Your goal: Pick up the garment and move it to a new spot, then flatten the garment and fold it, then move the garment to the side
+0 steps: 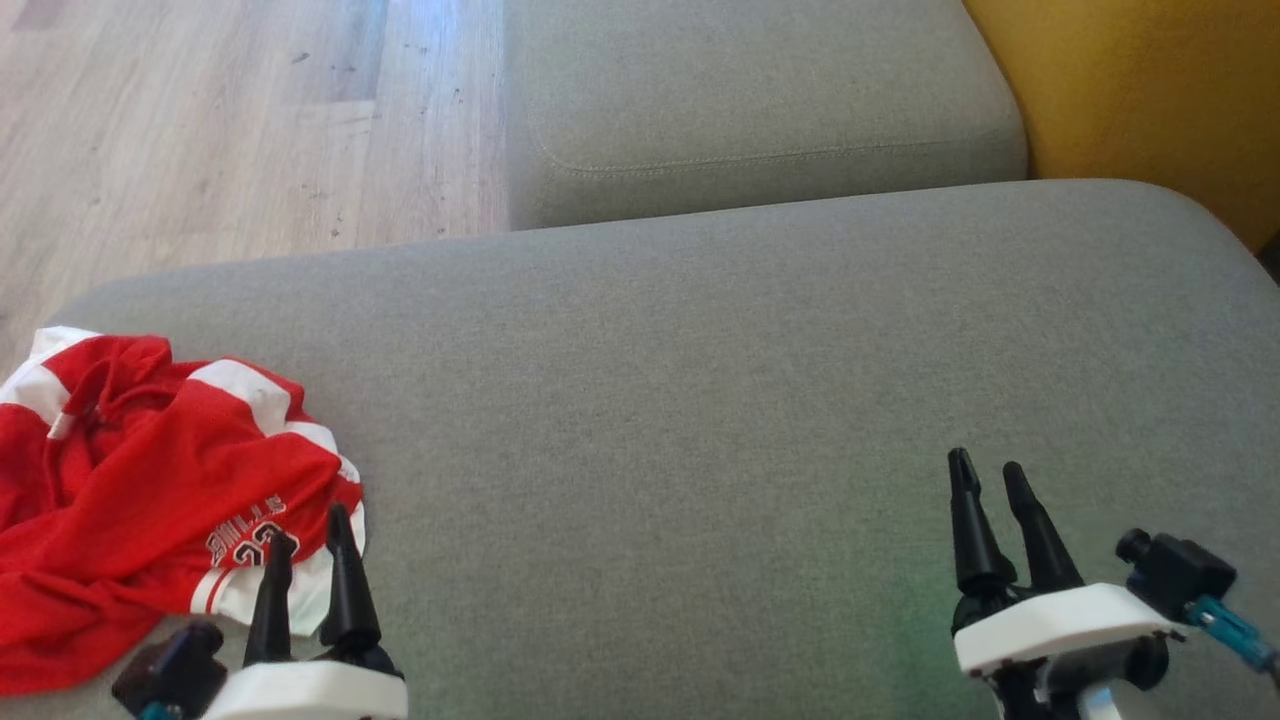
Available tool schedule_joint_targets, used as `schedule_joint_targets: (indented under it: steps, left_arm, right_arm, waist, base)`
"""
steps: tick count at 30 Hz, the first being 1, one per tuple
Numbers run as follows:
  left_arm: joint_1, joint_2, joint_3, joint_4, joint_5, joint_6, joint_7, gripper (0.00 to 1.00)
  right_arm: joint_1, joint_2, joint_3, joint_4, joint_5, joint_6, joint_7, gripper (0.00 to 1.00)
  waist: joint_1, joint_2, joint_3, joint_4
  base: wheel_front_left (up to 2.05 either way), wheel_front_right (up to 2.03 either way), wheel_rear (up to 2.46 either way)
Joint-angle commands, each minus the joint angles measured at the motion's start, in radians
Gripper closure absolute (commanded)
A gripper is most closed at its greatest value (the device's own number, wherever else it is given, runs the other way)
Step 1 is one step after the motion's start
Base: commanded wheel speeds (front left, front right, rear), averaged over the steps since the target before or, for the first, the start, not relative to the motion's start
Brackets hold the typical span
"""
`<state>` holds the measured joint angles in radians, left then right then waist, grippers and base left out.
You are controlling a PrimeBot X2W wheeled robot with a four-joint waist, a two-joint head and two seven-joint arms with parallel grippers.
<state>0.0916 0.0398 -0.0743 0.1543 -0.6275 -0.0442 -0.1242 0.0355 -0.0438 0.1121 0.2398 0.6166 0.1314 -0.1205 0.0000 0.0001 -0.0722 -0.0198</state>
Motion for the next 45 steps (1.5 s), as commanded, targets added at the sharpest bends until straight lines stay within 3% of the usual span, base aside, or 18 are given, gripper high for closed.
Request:
schedule_joint_targets:
  steps: [1, 20, 33, 45]
  left_arm:
    - [-0.030, 0.008, 0.009, -0.044, 0.035, 0.001, -0.014, 0.00]
    - [-0.007, 0.009, -0.018, -0.078, 0.259, 0.013, -0.070, 0.00]
    - [0.012, 0.010, -0.023, -0.053, 0.375, 0.000, -0.105, 0.00]
    - [0.028, 0.010, -0.028, -0.026, 0.489, 0.016, -0.138, 0.00]
  right_arm:
    - [-0.023, -0.005, 0.024, -0.041, -0.035, 0.000, -0.017, 0.00]
    - [-0.014, -0.005, 0.068, -0.056, -0.277, -0.001, -0.073, 0.00]
    - [0.001, -0.006, 0.063, -0.027, -0.388, -0.001, -0.109, 0.00]
    - [0.011, -0.006, 0.080, -0.014, -0.531, -0.001, -0.141, 0.00]
  waist:
    - [0.0000, -0.0001, -0.001, 0.000]
    - [0.0000, -0.0001, -0.017, 0.005]
    - [0.0000, -0.0001, -0.038, 0.003]
    - [0.0000, -0.0001, -0.053, -0.009]
  base:
    - [0.00, 0.00, 0.00]
    - [0.00, 0.00, 0.00]
    - [0.00, 0.00, 0.00]
    - [0.00, 0.00, 0.00]
